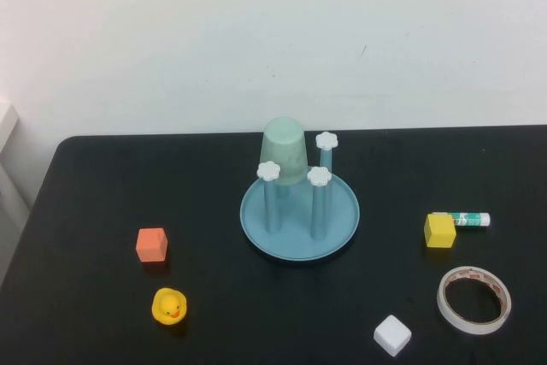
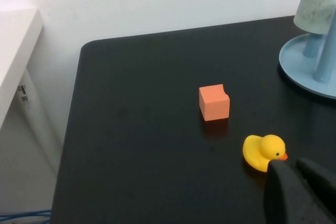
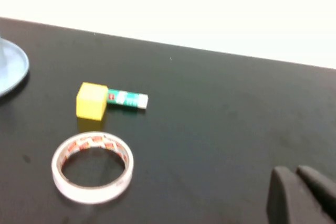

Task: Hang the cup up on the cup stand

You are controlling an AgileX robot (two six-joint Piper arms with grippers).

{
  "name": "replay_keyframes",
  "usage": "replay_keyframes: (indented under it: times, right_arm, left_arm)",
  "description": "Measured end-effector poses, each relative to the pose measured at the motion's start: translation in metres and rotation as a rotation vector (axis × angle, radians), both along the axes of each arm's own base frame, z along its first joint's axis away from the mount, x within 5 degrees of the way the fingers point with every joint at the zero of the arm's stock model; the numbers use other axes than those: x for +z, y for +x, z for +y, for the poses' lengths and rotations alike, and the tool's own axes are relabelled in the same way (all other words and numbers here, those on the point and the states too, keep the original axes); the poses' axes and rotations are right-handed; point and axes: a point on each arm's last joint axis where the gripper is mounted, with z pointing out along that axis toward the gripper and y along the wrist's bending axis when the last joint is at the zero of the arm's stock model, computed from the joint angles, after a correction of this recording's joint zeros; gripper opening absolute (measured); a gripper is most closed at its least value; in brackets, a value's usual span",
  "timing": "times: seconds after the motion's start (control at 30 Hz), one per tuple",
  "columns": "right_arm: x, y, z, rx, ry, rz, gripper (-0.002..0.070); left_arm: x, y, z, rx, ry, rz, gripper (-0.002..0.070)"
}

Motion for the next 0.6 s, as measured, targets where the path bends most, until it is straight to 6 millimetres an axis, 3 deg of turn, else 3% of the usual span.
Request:
replay_keyframes:
  times: [0.6]
  right_arm:
    - [-0.0012, -0.0012, -0.0008, -0.039, 0.084, 0.027, 0.0000]
  left_arm:
    - [0.0000, 0.0000, 0.0000, 0.000, 0.000, 0.000, -0.0001]
